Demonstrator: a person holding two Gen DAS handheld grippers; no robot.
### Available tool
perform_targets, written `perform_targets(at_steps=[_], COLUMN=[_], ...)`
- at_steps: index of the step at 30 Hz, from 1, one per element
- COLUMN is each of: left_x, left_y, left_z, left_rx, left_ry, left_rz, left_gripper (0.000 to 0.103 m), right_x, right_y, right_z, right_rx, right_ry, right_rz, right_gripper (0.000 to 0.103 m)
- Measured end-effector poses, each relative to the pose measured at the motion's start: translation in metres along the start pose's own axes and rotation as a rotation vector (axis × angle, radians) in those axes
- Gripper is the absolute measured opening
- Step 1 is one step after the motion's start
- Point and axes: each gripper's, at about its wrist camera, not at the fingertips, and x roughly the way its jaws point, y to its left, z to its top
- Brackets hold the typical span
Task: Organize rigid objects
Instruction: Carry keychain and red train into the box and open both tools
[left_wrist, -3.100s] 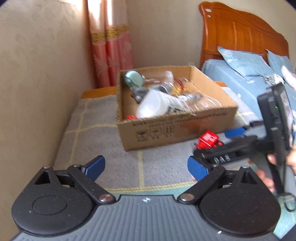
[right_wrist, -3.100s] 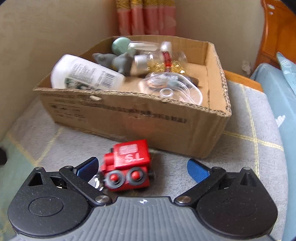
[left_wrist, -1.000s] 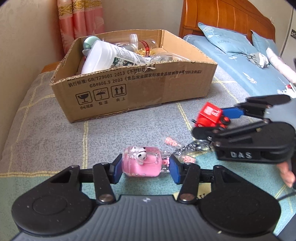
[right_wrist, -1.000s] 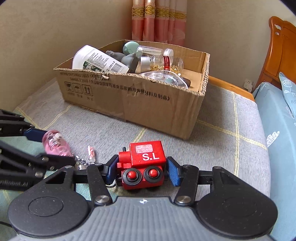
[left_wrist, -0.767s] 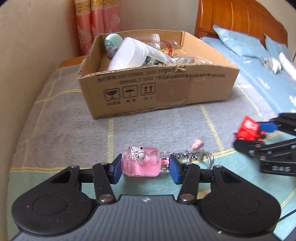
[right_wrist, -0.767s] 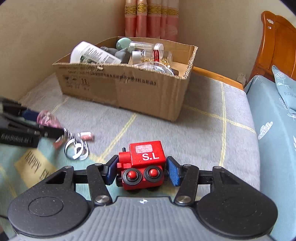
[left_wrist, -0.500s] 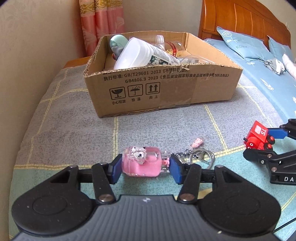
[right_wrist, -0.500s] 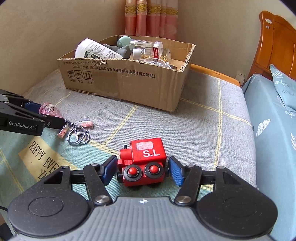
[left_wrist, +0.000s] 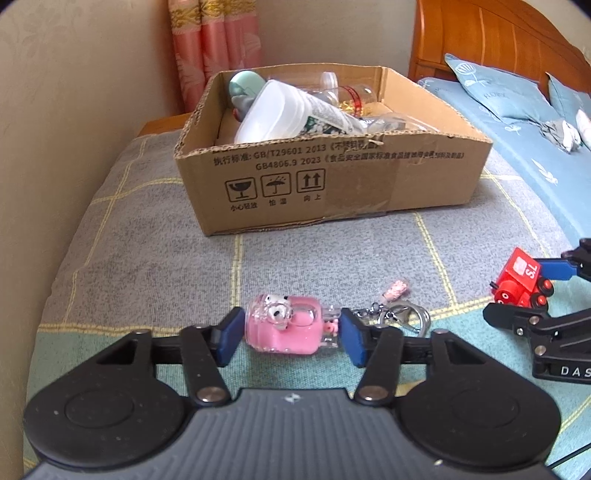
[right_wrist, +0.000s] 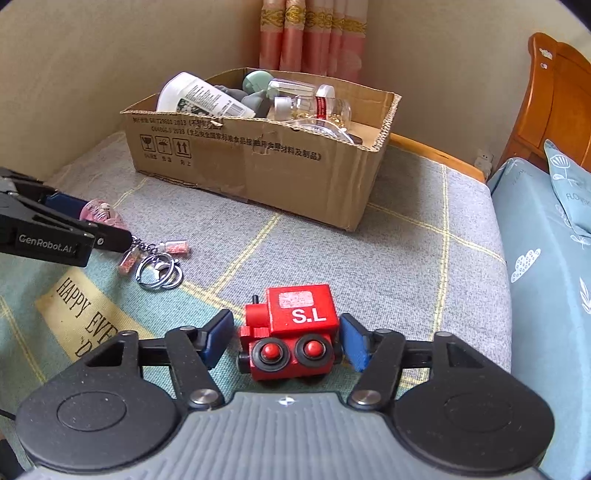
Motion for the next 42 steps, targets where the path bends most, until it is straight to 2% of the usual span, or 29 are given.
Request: perform_targets(at_steps=[2, 11, 26, 37, 42], left_x=[0.000, -0.010, -0.046, -0.085, -0.096], left_y=[0.000, -0.002, 0.004, 0.010, 0.012], left_z=[0.001, 0.005, 0.031, 0.090, 0.135], left_rx=[0.006, 0.104, 0.206, 0.239, 0.227], left_ry=[0.006, 0.008, 0.022, -0.071, -0.138], left_rz=[-0.001, -0.030, -0.100, -0.152, -0.177], left_gripper=[0.051, 0.049, 0.049, 0.049, 0.049], right_x=[-0.001, -0.007, -0.044, -0.063, -0.068], right_y=[0.002, 0.002, -0.003, -0.019, -0.027], right_z=[0.001, 0.003, 0.019, 0.050, 0.075], right_rx=[-0.009, -0.037, -0.127, -0.139, -0.138], right_ry=[0.004, 0.018, -0.001, -0.052, -0.105], right_rz=[-0.006, 0.007, 0.052, 0.076, 0.072], right_gripper=[0.059, 0.059, 0.059, 0.059, 0.059])
